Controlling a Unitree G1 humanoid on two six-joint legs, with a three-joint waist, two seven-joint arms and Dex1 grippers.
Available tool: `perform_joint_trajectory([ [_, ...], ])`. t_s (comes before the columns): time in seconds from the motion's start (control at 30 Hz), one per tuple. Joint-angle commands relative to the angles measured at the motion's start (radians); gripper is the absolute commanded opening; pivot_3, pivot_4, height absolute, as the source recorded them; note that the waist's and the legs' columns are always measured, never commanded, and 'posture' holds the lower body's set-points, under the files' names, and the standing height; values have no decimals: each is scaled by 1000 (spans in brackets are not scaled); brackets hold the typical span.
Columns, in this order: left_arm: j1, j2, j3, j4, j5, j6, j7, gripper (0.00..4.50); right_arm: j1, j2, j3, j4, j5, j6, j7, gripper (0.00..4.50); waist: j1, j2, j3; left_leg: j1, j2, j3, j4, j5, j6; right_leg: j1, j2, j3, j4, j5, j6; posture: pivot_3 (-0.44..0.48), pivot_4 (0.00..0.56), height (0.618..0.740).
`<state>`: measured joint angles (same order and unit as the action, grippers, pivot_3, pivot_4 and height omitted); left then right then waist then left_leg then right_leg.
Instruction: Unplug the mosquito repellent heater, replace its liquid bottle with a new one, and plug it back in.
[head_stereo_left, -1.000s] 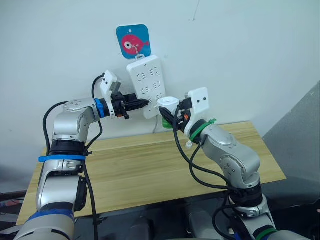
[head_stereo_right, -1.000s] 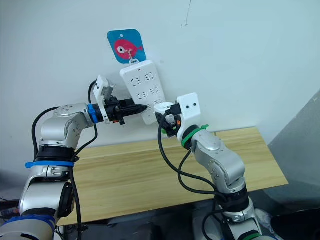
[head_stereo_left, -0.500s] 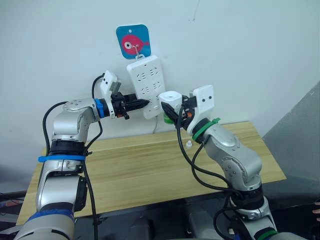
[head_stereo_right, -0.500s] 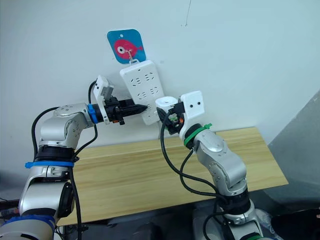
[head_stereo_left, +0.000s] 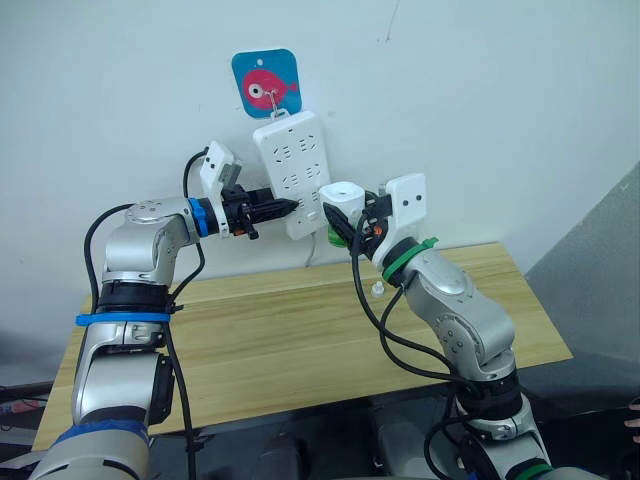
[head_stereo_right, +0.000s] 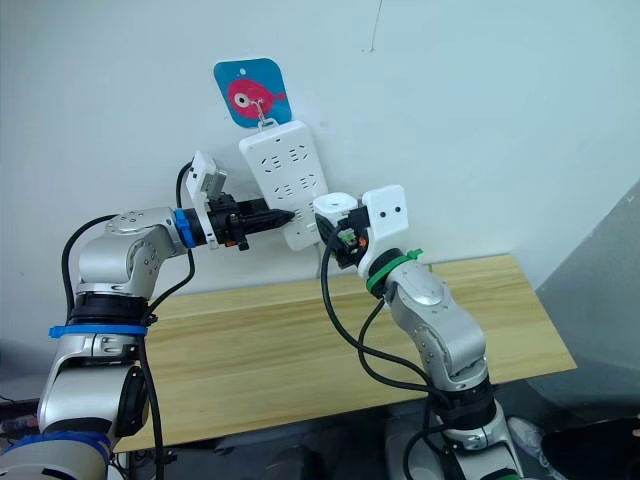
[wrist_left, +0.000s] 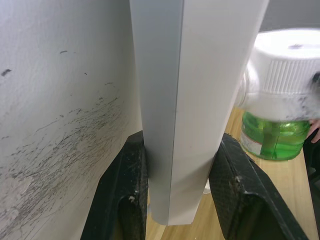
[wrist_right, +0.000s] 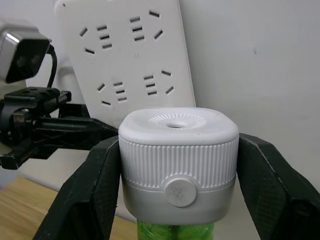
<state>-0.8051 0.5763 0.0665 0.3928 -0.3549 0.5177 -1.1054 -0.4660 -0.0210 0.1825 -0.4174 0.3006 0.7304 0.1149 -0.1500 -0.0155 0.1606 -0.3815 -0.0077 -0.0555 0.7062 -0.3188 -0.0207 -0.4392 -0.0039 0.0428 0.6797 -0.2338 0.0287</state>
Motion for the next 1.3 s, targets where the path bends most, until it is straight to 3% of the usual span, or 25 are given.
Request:
perform_joint_trajectory([
  [0.03,2,-5,-9,-30,-18,4,-16,1296,0,8,-8,-57,18,-5,15,2981,0,0,0,0,0,0,0,0,0,0,0,0,0,0,0,-205,143,740],
  [1.3,-6,-7,-9,-8,-13,-6,-29,1296,8,64,20,12,-20,-75,10,2981,-2,0,0,1,0,0,0,0,0,0,0,0,0,0,0,-206,141,740],
])
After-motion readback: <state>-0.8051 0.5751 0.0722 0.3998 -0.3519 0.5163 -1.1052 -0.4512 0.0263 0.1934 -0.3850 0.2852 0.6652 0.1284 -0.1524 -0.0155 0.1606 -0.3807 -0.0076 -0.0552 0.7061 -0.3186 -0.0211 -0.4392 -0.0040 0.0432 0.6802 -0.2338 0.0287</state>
